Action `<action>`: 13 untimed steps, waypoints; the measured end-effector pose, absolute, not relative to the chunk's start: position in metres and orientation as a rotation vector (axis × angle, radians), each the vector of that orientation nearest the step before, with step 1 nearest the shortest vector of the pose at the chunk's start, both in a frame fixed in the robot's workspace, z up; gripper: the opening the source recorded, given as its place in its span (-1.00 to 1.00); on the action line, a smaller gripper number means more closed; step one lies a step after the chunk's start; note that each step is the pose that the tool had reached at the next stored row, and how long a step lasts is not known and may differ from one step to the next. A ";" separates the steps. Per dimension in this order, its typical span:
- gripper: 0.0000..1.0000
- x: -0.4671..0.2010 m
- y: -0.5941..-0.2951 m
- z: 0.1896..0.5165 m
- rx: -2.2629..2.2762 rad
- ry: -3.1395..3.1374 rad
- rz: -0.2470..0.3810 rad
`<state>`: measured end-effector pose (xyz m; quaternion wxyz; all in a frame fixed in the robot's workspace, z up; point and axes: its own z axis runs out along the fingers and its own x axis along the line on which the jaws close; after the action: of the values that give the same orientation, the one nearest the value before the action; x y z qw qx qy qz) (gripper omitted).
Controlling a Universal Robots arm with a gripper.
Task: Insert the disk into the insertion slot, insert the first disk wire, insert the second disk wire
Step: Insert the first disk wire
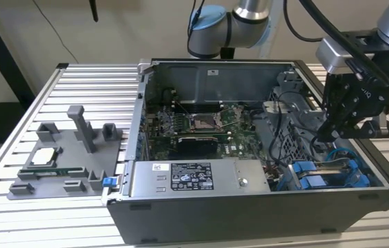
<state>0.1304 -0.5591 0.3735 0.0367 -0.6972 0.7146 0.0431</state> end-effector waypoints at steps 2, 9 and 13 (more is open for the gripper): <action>-1.00 0.131 -0.561 0.373 -2.141 2.195 0.130; -1.00 0.134 -0.569 0.371 -2.139 2.198 0.129; -1.00 0.137 -0.575 0.371 -2.137 2.200 0.129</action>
<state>0.1365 -0.5745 0.3706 0.0358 -0.6958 0.7161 0.0420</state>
